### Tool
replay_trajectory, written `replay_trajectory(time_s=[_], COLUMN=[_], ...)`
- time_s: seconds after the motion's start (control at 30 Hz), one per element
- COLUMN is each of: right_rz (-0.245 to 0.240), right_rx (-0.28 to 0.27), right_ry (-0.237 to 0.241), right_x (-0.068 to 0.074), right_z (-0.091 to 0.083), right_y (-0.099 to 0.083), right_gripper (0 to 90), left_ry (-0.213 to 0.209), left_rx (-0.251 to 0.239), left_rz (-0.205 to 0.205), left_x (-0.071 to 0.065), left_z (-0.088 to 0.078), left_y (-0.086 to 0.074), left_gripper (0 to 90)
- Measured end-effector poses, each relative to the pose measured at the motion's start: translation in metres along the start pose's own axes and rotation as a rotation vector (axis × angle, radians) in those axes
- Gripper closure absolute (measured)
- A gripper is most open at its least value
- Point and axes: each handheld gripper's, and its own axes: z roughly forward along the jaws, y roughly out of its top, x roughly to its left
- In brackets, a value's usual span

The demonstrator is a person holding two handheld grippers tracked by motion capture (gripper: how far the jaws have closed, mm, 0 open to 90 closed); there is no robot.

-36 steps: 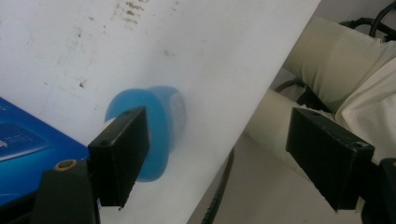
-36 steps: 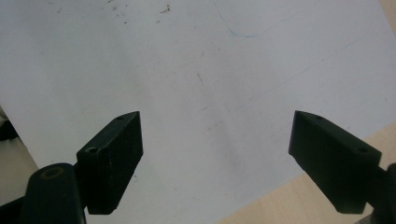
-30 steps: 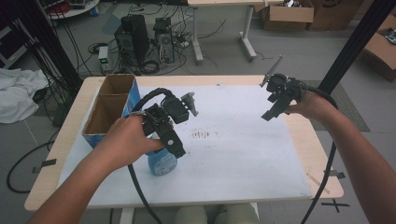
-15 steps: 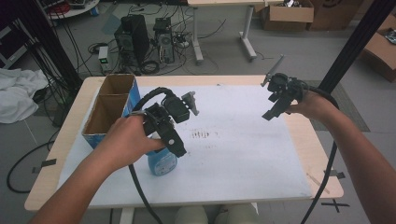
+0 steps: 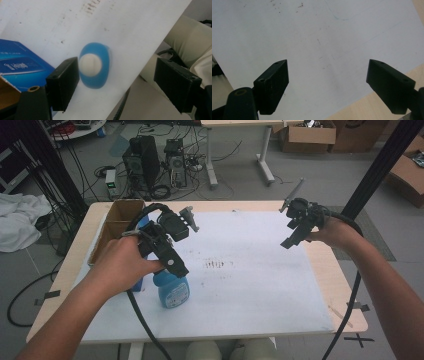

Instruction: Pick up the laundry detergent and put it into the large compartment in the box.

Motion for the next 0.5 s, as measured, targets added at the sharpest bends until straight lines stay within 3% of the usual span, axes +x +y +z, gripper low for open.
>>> replay_trajectory(time_s=[0.2,0.5], right_rz=[0.003,0.005], right_rx=[0.002,0.002], right_ry=[-0.001,0.003], right_x=[0.001,0.000], right_z=[-0.001,-0.002], right_y=[0.000,-0.001], right_gripper=[18.1,18.2], left_ry=[-0.010,-0.025], left_rx=[0.005,-0.013], left_rz=[0.005,0.044], left_x=[0.008,0.020], left_z=[0.002,0.004], left_y=[-0.005,-0.010], left_gripper=[21.4,19.6])
